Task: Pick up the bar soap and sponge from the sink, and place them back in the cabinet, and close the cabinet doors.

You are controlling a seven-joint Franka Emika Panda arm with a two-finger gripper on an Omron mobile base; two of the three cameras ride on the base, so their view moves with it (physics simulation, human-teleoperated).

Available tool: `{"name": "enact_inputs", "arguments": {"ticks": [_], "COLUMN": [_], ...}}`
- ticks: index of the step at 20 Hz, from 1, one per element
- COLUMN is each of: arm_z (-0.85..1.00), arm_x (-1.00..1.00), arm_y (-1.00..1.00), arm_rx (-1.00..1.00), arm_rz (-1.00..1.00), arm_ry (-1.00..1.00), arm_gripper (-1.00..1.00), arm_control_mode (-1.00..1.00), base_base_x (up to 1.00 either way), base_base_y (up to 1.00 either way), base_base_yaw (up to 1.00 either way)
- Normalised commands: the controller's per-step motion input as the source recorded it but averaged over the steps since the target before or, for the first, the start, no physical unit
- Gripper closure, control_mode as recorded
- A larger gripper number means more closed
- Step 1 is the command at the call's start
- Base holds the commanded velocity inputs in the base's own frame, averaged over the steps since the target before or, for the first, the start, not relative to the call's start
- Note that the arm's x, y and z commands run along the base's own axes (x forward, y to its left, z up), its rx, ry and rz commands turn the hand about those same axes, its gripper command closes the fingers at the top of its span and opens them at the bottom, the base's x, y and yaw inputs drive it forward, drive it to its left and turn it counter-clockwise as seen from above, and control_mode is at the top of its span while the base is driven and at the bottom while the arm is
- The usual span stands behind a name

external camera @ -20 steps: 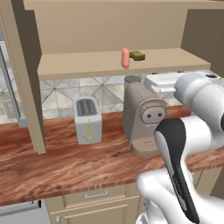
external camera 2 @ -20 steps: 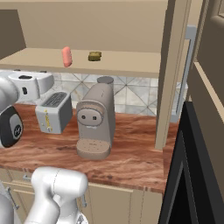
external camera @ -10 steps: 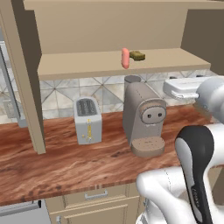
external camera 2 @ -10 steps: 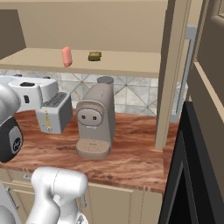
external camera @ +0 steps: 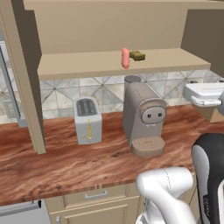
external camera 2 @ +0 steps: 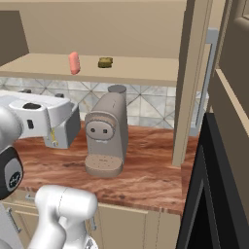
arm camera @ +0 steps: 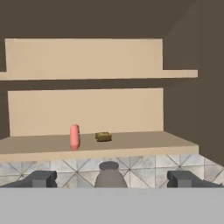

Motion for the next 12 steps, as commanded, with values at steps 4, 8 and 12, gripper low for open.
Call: {"name": "enact_inputs", "arguments": {"ticks": [4,8,12], "arm_z": [0.00,0.00,0.00], "arm_x": [-0.19,-0.19,-0.19], "arm_y": [-0.27,-0.33,-0.37], "arm_rx": [0.00,0.00,0.00], "arm_rz": [-0.15,-0.13,-0.11], "arm_ry": [0.00,0.00,-0.01], "arm_gripper": [-1.00,-1.00,-1.00], "arm_control_mode": [-1.00,-1.00,-1.00], "base_base_x": [0.00,0.00,0.00], "base_base_y": [0.00,0.00,0.00], "base_base_yaw": [0.00,0.00,0.00]}}
